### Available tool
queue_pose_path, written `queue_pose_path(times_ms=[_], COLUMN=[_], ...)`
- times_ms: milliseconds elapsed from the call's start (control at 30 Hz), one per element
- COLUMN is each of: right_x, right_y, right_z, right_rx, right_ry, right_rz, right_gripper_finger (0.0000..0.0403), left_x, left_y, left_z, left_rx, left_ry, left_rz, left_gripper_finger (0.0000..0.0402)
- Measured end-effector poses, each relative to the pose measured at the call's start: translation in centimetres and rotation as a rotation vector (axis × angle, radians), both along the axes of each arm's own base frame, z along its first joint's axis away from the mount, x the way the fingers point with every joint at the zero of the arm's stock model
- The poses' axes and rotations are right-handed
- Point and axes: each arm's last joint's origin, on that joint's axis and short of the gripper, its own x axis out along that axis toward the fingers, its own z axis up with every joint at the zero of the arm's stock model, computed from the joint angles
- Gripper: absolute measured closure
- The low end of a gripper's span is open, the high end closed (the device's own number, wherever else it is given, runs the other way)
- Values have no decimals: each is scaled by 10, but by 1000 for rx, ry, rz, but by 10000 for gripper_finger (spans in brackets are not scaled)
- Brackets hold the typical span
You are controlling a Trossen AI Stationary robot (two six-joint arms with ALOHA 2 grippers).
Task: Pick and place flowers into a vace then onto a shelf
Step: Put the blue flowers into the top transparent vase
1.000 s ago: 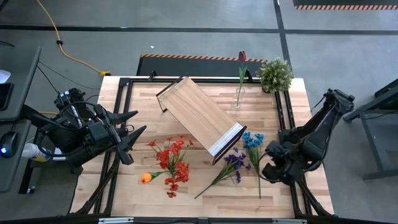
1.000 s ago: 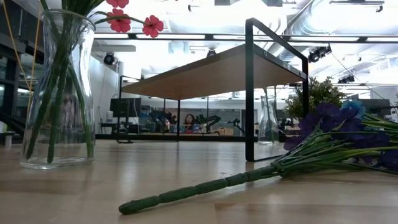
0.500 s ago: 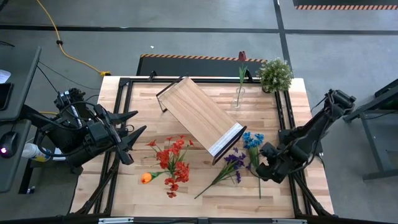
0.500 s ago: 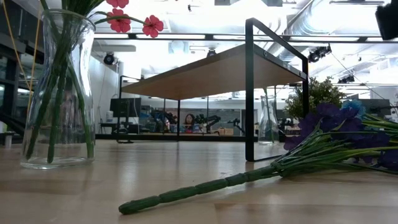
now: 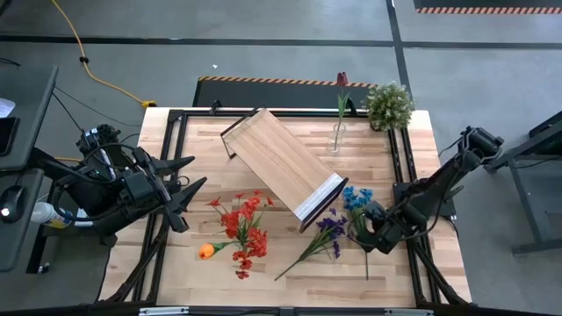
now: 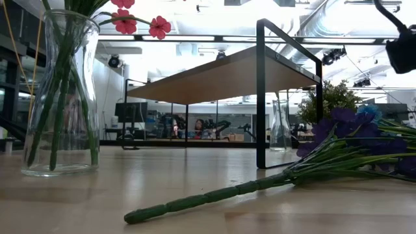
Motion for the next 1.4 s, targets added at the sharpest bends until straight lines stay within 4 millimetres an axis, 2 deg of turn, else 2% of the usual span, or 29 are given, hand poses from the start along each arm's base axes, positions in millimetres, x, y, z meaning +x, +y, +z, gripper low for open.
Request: queue_pose_path(times_ms=[433, 733, 1033, 1400], right_x=[8, 10, 10, 21], right_y=[-12, -9, -9, 3], right_z=[0, 1, 0, -26], right_rx=[-35, -7, -13, 4], right_ry=[-6, -23, -26, 82], right_rz=[-45, -26, -28, -8], right_gripper_finger=[147, 171, 174, 172], left_x=[0, 0, 0, 0], left_y=[0, 0, 0, 0], left_z=[0, 0, 0, 0], left_rx=[0, 0, 3, 3], left_ry=[0, 0, 2, 2], left_rz=[0, 0, 0, 0], left_gripper_finger=[129, 130, 131, 131])
